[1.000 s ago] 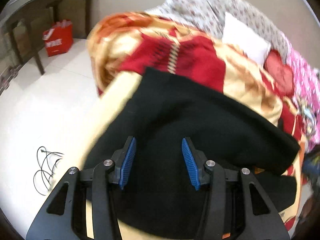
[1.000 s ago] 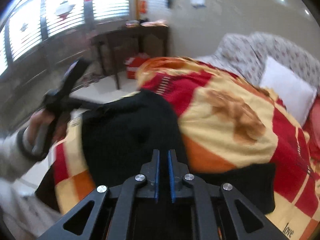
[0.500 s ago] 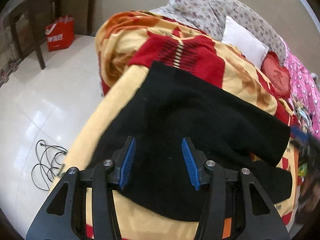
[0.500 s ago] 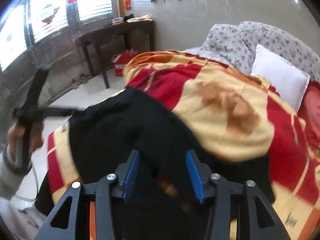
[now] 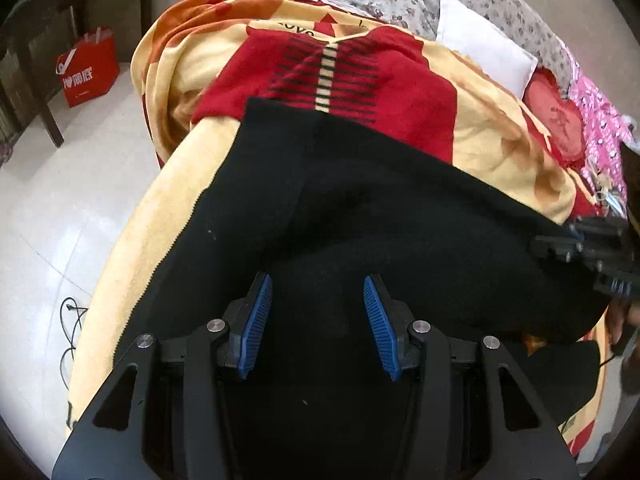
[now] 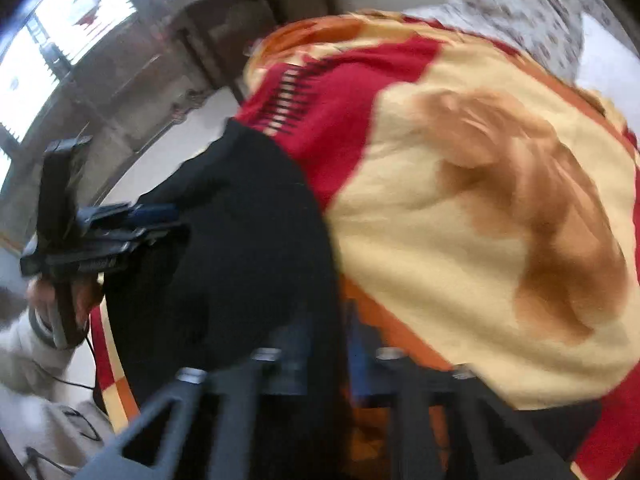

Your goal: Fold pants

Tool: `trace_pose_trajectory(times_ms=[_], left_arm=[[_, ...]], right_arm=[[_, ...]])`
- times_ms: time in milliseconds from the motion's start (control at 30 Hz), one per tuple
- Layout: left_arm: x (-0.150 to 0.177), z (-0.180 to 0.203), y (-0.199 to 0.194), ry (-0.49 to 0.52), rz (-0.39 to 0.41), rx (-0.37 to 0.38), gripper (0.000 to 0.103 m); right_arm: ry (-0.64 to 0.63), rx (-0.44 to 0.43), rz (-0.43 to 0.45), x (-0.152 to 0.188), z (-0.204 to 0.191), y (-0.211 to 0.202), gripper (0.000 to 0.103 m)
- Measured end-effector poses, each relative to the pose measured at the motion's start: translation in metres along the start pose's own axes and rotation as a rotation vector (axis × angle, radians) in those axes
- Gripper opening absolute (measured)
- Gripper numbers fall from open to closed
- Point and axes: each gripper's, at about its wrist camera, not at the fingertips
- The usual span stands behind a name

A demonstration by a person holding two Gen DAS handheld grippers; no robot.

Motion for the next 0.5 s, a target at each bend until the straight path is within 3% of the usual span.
trace_pose_trajectory(times_ms=[67, 200, 333, 433, 500], left_arm=[[0.001, -0.008, -0.015, -0.025, 0.025, -0.006, 0.047], [0.015, -0.029, -0.07, -0.077, 0.151, -0.076, 0.047], [0.036, -0.056, -0.118, -0.147, 0.225, -0.114, 0.047], [0.049, -0.064, -0.138, -0.171, 0.25, -0.133, 0.047], [0.055, -0.063, -0.145, -0.169, 0.258, -0.127, 0.047]], right_arm=[[-0.028, -0.023, 0.043, 0.01, -0.019, -0.014, 0.006], [-0.107, -0.12, 0.125, 0.044, -0.069, -0.056, 0.005], [-0.172, -0.178, 0.065, 0.106, -0.11, -0.05, 0.005], [-0.202, -0.102, -0.004, 0.144, -0.125, -0.018, 0.006], [-0.218, -0.044, 0.02, 0.16, -0.131, -0.011, 0.009]])
Point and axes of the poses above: each gripper's, at about its wrist camera, not at the fingertips, and y roughly the way its jaws point, z to its right, x to its underside, and after that the axes turned 14 degrees about y, right-handed
